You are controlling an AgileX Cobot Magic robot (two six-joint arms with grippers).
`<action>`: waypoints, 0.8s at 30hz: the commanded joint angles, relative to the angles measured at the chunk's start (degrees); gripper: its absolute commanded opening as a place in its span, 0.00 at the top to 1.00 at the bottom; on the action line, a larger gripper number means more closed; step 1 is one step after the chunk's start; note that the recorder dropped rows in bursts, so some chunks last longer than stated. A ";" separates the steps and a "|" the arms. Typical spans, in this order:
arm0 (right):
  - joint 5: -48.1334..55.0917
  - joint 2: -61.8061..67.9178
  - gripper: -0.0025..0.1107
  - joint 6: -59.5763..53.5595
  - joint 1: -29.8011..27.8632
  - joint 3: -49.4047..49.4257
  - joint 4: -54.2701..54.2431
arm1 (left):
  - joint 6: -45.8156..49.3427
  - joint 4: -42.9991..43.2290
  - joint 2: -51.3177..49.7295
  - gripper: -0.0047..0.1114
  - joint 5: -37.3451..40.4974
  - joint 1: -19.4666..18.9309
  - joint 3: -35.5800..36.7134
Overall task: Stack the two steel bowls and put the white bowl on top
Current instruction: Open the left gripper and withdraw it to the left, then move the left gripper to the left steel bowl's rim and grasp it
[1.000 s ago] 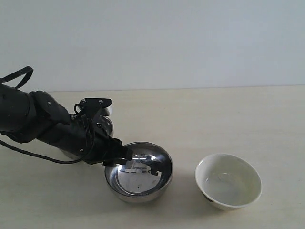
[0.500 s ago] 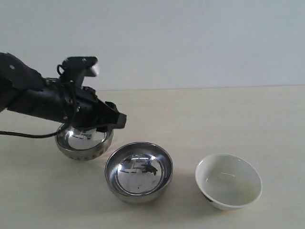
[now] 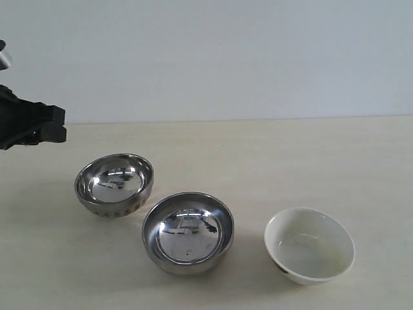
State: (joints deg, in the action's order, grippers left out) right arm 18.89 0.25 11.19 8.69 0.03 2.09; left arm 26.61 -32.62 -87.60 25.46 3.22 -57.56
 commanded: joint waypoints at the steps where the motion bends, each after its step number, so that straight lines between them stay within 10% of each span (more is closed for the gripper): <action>1: -0.42 -0.25 0.98 0.26 -0.16 -0.03 0.00 | -0.93 0.55 -0.50 0.55 1.67 -0.96 0.17; 24: -0.42 -0.25 0.98 0.26 -0.16 -0.03 0.00 | -0.50 -1.88 -11.88 0.55 -2.31 -0.96 0.17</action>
State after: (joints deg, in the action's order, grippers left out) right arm 18.89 0.25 11.19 8.69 0.03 2.09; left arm 26.17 -32.69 -98.94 24.19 2.43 -57.56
